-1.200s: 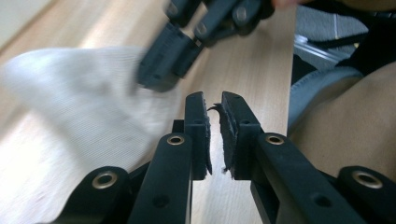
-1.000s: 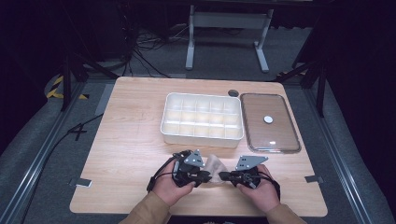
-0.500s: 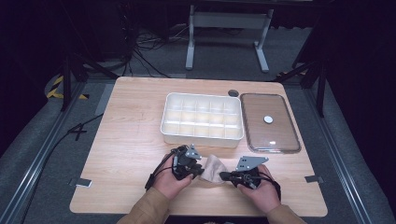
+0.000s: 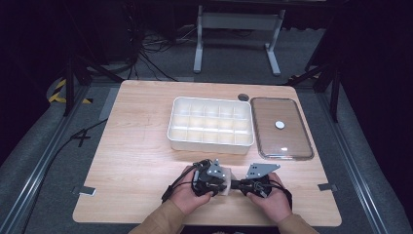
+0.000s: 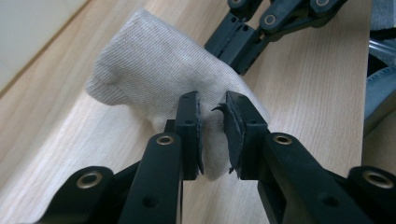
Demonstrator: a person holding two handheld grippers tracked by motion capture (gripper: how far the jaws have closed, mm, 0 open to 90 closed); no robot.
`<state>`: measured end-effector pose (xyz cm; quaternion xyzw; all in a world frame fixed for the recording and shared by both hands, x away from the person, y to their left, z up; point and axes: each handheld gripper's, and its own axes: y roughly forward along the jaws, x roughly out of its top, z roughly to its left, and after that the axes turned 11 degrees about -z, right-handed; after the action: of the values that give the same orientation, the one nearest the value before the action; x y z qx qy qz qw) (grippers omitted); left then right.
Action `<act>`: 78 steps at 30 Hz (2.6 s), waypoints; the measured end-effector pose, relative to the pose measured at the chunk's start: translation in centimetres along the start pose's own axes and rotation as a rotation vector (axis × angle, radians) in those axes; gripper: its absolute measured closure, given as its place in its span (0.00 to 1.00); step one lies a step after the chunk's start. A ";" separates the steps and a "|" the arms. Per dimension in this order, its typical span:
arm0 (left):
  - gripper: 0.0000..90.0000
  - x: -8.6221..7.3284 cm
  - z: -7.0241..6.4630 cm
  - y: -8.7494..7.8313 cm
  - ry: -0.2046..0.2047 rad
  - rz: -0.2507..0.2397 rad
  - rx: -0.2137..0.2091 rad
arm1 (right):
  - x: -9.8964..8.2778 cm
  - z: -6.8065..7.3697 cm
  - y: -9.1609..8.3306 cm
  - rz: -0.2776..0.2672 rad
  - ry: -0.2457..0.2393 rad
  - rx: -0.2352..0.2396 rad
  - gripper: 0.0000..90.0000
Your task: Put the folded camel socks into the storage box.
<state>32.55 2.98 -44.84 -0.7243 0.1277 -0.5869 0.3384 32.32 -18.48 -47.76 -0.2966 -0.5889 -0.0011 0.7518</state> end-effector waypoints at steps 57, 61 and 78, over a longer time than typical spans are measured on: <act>0.78 -0.5 -1.2 0.2 -0.058 0.034 0.105 | 1.7 0.8 0.3 0.045 0.065 -0.283 0.59; 0.75 -0.8 -0.7 0.2 -0.086 0.049 0.097 | 1.5 0.4 0.3 0.044 0.116 -0.282 0.55; 0.75 -1.4 -0.7 -0.1 -0.110 0.051 0.107 | 1.3 -1.2 1.2 0.077 0.344 -0.183 0.55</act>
<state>31.45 3.62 -45.80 -0.7327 0.0957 -0.5436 0.3982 34.20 -17.59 -47.34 -0.3815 -0.4376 -0.0764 0.8106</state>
